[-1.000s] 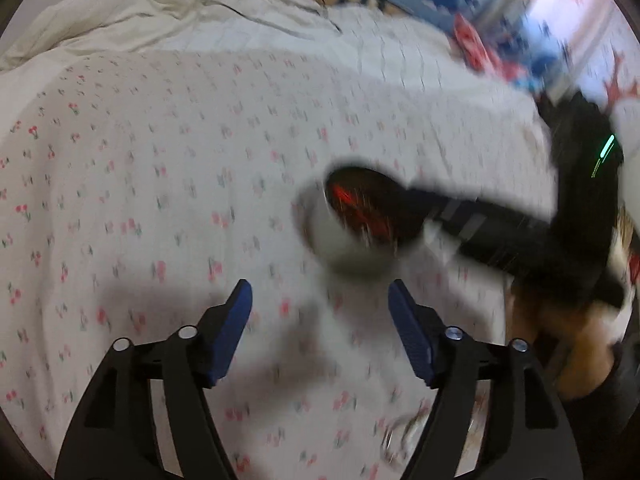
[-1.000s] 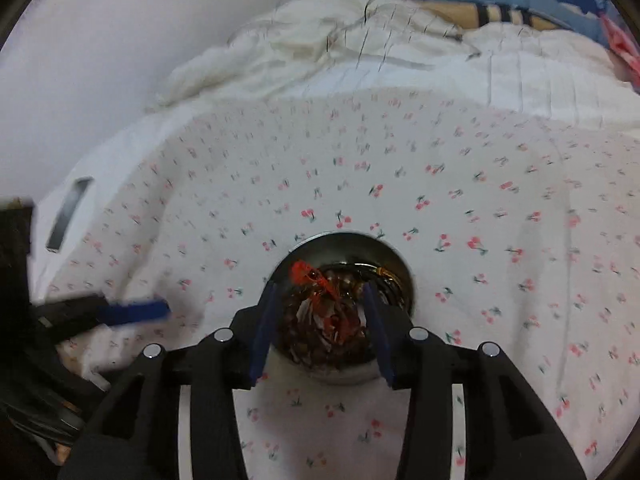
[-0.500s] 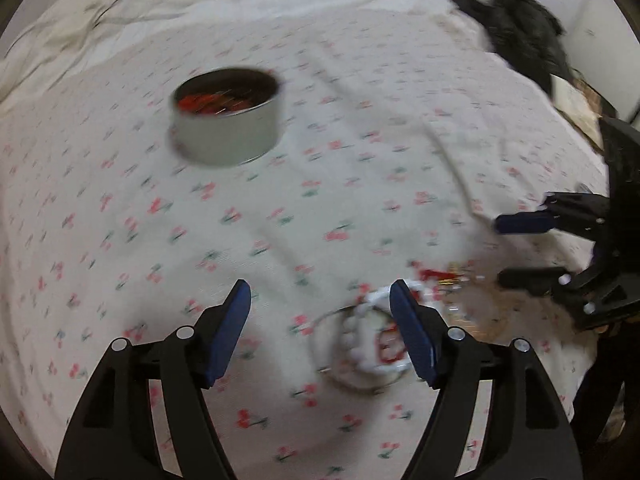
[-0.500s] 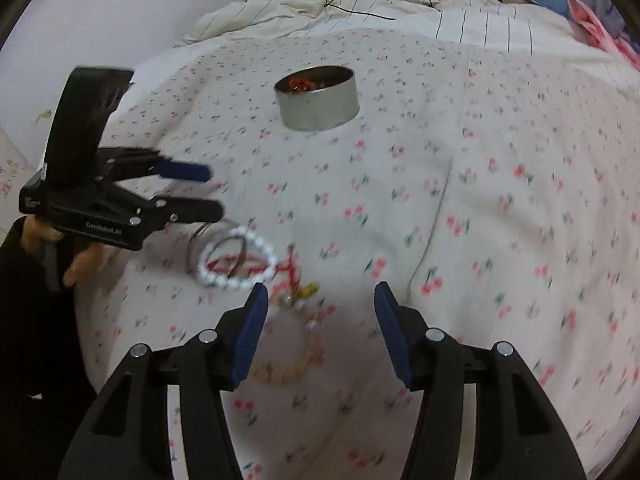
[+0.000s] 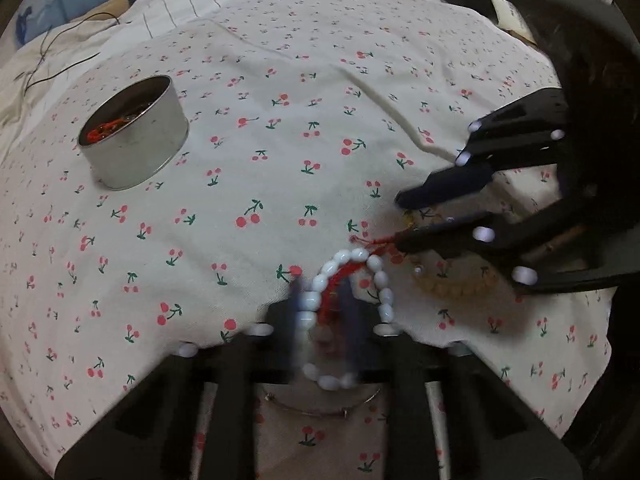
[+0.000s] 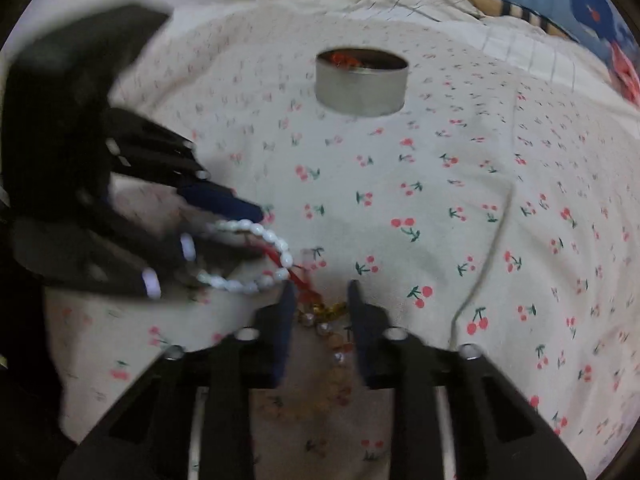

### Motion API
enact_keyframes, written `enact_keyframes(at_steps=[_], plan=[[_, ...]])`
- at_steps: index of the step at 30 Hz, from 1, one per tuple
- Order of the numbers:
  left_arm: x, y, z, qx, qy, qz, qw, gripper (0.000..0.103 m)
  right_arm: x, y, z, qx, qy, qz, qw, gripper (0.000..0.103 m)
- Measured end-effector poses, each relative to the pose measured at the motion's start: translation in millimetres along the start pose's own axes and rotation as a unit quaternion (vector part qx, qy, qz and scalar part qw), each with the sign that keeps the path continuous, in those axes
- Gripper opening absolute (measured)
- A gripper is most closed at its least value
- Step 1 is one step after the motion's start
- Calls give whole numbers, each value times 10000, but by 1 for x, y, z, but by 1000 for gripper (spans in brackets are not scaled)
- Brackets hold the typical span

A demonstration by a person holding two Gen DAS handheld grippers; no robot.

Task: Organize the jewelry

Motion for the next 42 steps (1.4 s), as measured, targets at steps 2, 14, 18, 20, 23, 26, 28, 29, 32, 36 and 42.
enact_keyframes(at_steps=[2,14,18,20,23,26,28,29,32,36,42], plan=[[2,1,-4,-5,-23,35,10000,9,0,4,4,147,17,-194,9997,15],[-5,44,-34,892,-538,-1324,9857,9,-3,-27,-16,-375,-388,754,9957,5],[-6,49,-34,686,-559,-1360,9868,9,-4,-31,-22,-502,-499,929,9932,5],[-8,51,-33,676,-567,-1371,9866,9,-3,-32,-22,-567,-509,994,9921,5],[-7,49,-23,712,-373,-1316,9880,9,-3,-39,-22,-739,-530,1248,9880,5],[-7,41,-7,757,-87,-1202,9898,13,-1,-48,-19,-1073,-441,1612,9801,14],[-7,35,1,847,12,-1150,9898,23,-3,-50,-22,-1037,-543,1657,9792,52],[-7,32,3,900,38,-1137,9894,30,-5,-47,-23,-1066,-572,1600,9797,52],[-6,29,10,769,99,-1120,9907,27,-8,-38,-14,-881,-440,1289,9868,51],[-12,28,-4,859,-201,-1133,9896,7,-9,-20,2,-460,-210,668,9965,3],[-26,35,-61,1424,-1179,-1288,9743,7,-18,-27,-47,-1623,-1021,1386,9716,3]])
Point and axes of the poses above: each gripper's, at about its wrist camera, not at the fingertips, and z roughly the way its jaws point, y to its left, x to its underside, the point moved 10 cm from there along z, roughly the way its jaws point, and after that the axes turned 5 degrees about y, right-handed, at the moved point
